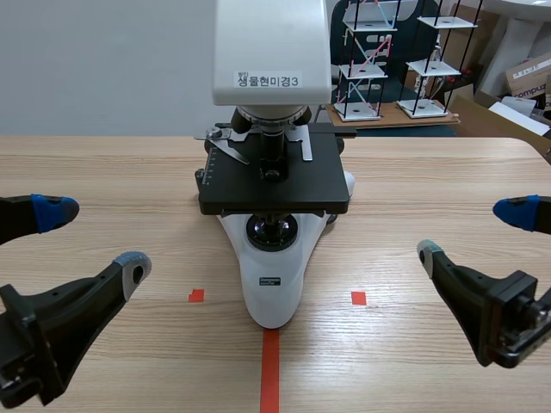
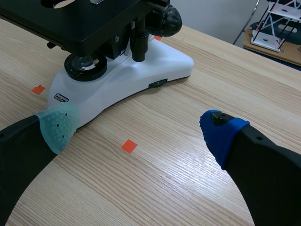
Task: Point at the revolving nosepiece
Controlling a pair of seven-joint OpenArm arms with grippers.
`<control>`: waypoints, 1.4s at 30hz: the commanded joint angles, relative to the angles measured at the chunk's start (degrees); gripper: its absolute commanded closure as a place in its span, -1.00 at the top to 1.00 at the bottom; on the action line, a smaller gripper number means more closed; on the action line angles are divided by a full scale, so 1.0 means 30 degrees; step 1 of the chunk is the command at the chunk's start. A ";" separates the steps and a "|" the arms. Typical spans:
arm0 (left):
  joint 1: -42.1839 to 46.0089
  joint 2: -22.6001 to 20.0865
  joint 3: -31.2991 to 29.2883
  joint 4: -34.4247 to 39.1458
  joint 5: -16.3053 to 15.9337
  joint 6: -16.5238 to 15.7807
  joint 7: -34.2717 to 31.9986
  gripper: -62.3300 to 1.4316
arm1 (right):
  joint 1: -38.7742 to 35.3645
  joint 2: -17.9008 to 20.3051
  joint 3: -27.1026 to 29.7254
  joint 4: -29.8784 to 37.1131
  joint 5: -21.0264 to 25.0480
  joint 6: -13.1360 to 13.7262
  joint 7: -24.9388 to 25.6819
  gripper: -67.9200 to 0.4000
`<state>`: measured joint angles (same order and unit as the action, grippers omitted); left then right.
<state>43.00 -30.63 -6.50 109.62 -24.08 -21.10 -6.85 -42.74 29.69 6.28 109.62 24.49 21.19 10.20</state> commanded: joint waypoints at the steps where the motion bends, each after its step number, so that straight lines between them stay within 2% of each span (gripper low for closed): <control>1: 0.0000 0.0044 -0.0124 0.0211 -0.0109 -0.0022 -0.0204 0.87 | 0.0015 0.0131 0.0168 0.0277 0.0131 -0.0073 0.0219 0.66; 19: 0.0000 0.0044 -0.0124 0.0211 -0.0109 -0.0022 -0.0204 0.87 | 0.0146 0.0138 0.0168 0.0277 0.0131 -0.0102 0.0364 0.61; 21: 0.0000 0.0044 -0.0124 0.0211 -0.0109 -0.0022 -0.0204 0.87 | 0.0430 0.0138 0.0168 0.0277 0.0117 -0.0131 0.0357 0.41; 22: 0.0000 0.0044 -0.0124 0.0211 -0.0109 -0.0022 -0.0197 0.87 | 0.0619 0.0138 0.0168 0.0277 0.0117 -0.0138 0.0350 0.25; 24: 0.0000 0.0044 -0.0124 0.0211 -0.0109 -0.0022 -0.0197 0.87 | 0.0991 0.0138 0.0168 0.0277 0.0044 -0.0138 0.0357 -0.24; 26: 0.0000 0.0044 -0.0124 0.0211 -0.0109 -0.0022 -0.0204 0.87 | 0.1362 0.0138 0.0168 0.0277 -0.0036 -0.0146 0.0364 -0.89; 27: 0.0000 0.0044 -0.0124 0.0211 -0.0109 -0.0022 -0.0204 0.87 | 0.1559 0.0138 0.0168 0.0277 -0.0022 -0.0146 0.0379 -1.00; 33: 0.0000 0.0044 -0.0124 0.0211 -0.0109 -0.0022 -0.0204 0.87 | 0.3279 0.0124 0.0138 0.0211 -0.1450 -0.0029 0.1137 -0.99; 42: 0.0000 0.0044 -0.0124 0.0211 -0.0117 -0.0022 -0.0204 0.87 | 0.7628 0.0051 -0.1435 -0.1668 -0.3147 0.2273 0.1960 -0.99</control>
<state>43.00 -30.63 -6.50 109.62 -24.08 -21.10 -6.85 -20.84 29.67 2.42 104.66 14.52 28.05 15.53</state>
